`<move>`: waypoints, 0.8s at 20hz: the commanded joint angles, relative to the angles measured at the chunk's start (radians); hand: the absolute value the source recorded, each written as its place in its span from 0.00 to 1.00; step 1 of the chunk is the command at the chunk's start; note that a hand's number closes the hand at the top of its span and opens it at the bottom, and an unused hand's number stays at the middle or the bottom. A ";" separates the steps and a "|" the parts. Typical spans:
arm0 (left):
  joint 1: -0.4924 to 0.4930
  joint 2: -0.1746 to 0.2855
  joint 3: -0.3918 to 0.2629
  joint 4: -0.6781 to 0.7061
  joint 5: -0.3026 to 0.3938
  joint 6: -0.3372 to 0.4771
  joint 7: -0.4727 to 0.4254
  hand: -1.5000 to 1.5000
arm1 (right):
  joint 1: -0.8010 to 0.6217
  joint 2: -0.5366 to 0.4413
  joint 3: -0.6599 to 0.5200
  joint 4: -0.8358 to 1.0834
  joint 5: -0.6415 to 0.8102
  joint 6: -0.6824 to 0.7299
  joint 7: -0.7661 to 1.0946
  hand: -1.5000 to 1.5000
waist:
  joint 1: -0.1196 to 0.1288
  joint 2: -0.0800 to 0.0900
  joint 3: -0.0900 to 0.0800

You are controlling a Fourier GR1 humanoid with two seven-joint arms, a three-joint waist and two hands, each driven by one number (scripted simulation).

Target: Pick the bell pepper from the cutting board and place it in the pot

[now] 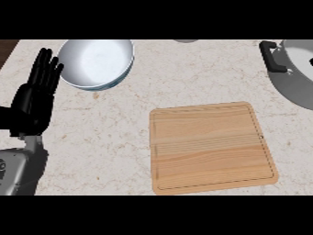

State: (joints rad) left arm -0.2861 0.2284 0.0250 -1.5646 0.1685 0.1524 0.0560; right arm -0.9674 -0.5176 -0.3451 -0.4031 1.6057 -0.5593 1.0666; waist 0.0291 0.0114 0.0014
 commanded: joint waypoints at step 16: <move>-0.029 -0.021 -0.001 -0.007 -0.016 0.014 0.027 0.50 | 0.059 0.006 -0.285 0.060 -0.385 -0.307 -0.445 0.00 | 0.016 0.006 0.003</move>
State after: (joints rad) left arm -0.3021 0.2194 0.0399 -1.5460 0.1712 0.1396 0.0496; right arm -0.9117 -0.5131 -0.6150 -0.3268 1.2562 -0.7637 0.7176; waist 0.0371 0.0166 0.0039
